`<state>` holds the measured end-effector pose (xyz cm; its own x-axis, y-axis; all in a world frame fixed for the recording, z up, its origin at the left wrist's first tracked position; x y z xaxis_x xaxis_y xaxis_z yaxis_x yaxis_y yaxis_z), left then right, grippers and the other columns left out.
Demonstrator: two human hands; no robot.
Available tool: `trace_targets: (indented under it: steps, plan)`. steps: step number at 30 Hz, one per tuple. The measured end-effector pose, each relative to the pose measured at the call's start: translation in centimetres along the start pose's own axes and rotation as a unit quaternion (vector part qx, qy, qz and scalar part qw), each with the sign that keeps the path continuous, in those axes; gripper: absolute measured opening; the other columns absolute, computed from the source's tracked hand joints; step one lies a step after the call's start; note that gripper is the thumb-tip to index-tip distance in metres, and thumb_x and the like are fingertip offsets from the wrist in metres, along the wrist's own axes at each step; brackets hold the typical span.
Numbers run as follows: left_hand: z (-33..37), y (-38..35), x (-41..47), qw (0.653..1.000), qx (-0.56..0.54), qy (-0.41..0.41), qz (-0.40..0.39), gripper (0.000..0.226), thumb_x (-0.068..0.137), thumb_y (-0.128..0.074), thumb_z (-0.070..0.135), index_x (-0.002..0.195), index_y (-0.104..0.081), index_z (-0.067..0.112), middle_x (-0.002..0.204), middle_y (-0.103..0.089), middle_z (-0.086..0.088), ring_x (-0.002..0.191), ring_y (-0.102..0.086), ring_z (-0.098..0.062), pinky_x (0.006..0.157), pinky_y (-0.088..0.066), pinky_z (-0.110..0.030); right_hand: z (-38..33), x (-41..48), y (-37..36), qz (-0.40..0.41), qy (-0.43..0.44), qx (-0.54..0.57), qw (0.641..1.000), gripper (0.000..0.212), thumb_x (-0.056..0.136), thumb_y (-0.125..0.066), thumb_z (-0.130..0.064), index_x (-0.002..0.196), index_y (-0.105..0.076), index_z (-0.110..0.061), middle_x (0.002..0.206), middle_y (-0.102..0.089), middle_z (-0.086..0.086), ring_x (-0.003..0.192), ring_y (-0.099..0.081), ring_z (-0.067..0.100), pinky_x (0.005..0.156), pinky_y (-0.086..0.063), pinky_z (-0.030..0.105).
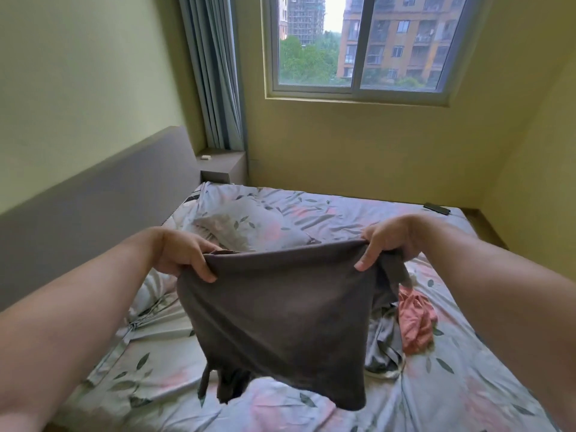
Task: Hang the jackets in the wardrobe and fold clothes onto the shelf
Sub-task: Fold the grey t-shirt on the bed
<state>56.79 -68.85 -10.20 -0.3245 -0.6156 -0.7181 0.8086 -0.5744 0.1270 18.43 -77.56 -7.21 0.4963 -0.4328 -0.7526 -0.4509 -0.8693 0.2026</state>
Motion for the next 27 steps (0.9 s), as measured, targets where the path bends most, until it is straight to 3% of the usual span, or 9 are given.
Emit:
trace_targets:
  steps: [4, 9, 13, 15, 17, 19, 22, 25, 27]
  plan:
    - [-0.8, -0.7, 0.5, 0.994, 0.024, 0.106, 0.018, 0.023, 0.088, -0.068, -0.004, 0.111, -0.071, -0.003, 0.11, -0.073, -0.022, 0.097, -0.074, -0.033, 0.079, -0.062, -0.045, 0.7, 1.0, -0.5, -0.04, -0.072, -0.053, 0.995, 0.042, 0.078, -0.077, 0.0, 0.118, -0.066, 0.003, 0.119, -0.07, 0.022, 0.105, -0.071, 0.035, 0.092, -0.057, 0.051]
    - [-1.6, 1.5, 3.7, 0.95, 0.23, 0.182, 0.106, 0.03, 0.085, -0.081, 0.021, 0.111, -0.072, 0.009, 0.107, -0.074, -0.011, 0.099, -0.072, -0.029, 0.079, -0.06, -0.042, 0.2, 3.9, -0.2, 0.036, -0.137, -0.206, 0.968, 0.054, 0.079, -0.084, -0.02, 0.127, -0.065, -0.002, 0.122, -0.069, 0.019, 0.11, -0.068, 0.035, 0.096, -0.056, 0.051]
    - [-0.4, 5.3, 6.9, 0.783, 0.54, 0.09, 0.295, 0.036, 0.081, -0.073, 0.05, 0.103, -0.073, 0.021, 0.107, -0.067, -0.004, 0.093, -0.066, -0.026, 0.079, -0.055, -0.032, -1.5, 7.3, 0.1, 0.183, -0.154, -0.461, 0.854, 0.047, 0.087, -0.075, -0.03, 0.127, -0.062, -0.009, 0.126, -0.063, 0.009, 0.112, -0.063, 0.03, 0.089, -0.052, 0.033]
    - [0.1, 7.4, 7.8, 0.75, 0.545, 0.055, 0.37, 0.033, 0.081, -0.069, 0.054, 0.1, -0.073, 0.027, 0.117, -0.06, 0.003, 0.102, -0.063, -0.026, 0.085, -0.054, -0.037, -2.4, 8.1, 0.7, 0.277, -0.135, -0.521, 0.796, 0.033, 0.092, -0.061, -0.014, 0.124, -0.062, -0.01, 0.13, -0.061, 0.011, 0.114, -0.061, 0.032, 0.092, -0.051, 0.037]
    - [1.0, 9.4, 7.8, 0.713, 0.546, 0.056, 0.438, 0.026, 0.086, -0.064, 0.043, 0.107, -0.072, 0.031, 0.125, -0.057, 0.007, 0.113, -0.058, -0.025, 0.09, -0.05, -0.038, -3.4, 8.3, 2.0, 0.391, -0.107, -0.495, 0.769, 0.035, 0.092, -0.046, -0.003, 0.123, -0.061, -0.012, 0.131, -0.058, 0.013, 0.116, -0.061, 0.037, 0.089, -0.053, 0.044]
    - [2.7, 11.1, 7.1, 0.639, 0.559, 0.028, 0.527, 0.03, 0.085, -0.059, 0.026, 0.111, -0.072, 0.03, 0.129, -0.056, 0.004, 0.122, -0.051, -0.028, 0.095, -0.045, -0.041, -4.8, 8.2, 3.2, 0.497, -0.06, -0.449, 0.74, 0.041, 0.092, -0.038, 0.001, 0.128, -0.054, -0.011, 0.129, -0.051, 0.016, 0.114, -0.059, 0.041, 0.083, -0.049, 0.046]
    - [4.4, 13.1, 5.0, 0.538, 0.538, -0.063, 0.646, 0.027, 0.083, -0.063, 0.012, 0.107, -0.073, 0.011, 0.137, -0.055, -0.011, 0.135, -0.039, -0.041, 0.1, -0.035, -0.049, -6.8, 8.1, 4.8, 0.619, 0.005, -0.399, 0.677, 0.037, 0.091, -0.038, 0.004, 0.123, -0.048, -0.011, 0.117, -0.048, 0.017, 0.103, -0.058, 0.04, 0.074, -0.05, 0.047]
    - [4.8, 13.6, 3.1, 0.465, 0.529, -0.118, 0.7, 0.019, 0.086, -0.064, 0.014, 0.098, -0.074, 0.002, 0.137, -0.056, -0.015, 0.137, -0.038, -0.044, 0.106, -0.03, -0.055, -7.3, 8.3, 5.9, 0.664, 0.037, -0.39, 0.637, 0.038, 0.09, -0.042, 0.007, 0.125, -0.047, -0.008, 0.114, -0.049, 0.019, 0.1, -0.057, 0.04, 0.067, -0.047, 0.045]
    - [3.7, 13.3, 3.2, 0.443, 0.538, -0.144, 0.702, 0.023, 0.091, -0.059, 0.02, 0.093, -0.074, 0.002, 0.135, -0.061, -0.014, 0.134, -0.042, -0.043, 0.108, -0.028, -0.056, -6.8, 8.9, 6.1, 0.683, 0.05, -0.402, 0.608, 0.034, 0.091, -0.043, 0.006, 0.123, -0.05, -0.006, 0.11, -0.052, 0.02, 0.098, -0.057, 0.041, 0.065, -0.045, 0.044]
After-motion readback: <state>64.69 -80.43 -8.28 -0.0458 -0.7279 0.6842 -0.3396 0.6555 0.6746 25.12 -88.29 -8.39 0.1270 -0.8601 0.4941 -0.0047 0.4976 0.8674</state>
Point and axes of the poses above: each hand's wrist, its own x-axis towards the middle knuckle, its own y-axis out of the back of the hand, z = x × y, the point moved 3 cm from there along x, towards the middle knuckle
